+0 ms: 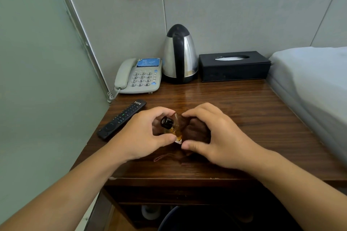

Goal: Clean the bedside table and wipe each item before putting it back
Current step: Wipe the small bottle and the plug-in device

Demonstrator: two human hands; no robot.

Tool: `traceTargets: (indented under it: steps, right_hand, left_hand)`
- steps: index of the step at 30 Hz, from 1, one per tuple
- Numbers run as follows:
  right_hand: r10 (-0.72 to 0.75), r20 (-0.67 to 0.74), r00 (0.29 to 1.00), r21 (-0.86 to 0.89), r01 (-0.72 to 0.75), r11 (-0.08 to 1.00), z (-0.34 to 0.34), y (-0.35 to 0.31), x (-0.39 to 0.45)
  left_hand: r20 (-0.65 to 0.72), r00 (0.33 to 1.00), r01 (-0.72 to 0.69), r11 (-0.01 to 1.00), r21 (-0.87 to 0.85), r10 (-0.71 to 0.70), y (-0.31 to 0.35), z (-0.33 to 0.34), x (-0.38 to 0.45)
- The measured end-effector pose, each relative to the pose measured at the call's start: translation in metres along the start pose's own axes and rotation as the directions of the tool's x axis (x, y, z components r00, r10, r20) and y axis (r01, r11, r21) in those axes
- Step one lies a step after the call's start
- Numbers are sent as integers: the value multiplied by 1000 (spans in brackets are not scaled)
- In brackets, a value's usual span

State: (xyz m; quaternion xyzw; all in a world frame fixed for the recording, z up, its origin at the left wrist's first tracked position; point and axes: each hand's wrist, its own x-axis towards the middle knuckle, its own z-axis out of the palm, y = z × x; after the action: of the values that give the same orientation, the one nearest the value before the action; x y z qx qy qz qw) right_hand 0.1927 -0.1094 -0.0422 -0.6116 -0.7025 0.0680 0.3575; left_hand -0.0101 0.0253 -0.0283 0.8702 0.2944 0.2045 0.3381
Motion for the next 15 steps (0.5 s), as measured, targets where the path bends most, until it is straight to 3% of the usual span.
traceTargets:
  steps: [4, 9, 15]
  right_hand:
    - [-70, -5, 998, 6, 70, 998, 12, -5, -6]
    - [85, -137, 987, 47, -80, 996, 8, 8, 19]
    - [21, -36, 999, -5, -21, 1000, 9, -4, 1]
  left_hand:
    - [-70, 997, -15, 1000, -1, 15, -1, 10, -2]
    - [-70, 998, 5, 998, 57, -1, 5, 13, 0]
    - [-54, 999, 0, 996, 95, 6, 7, 12, 0]
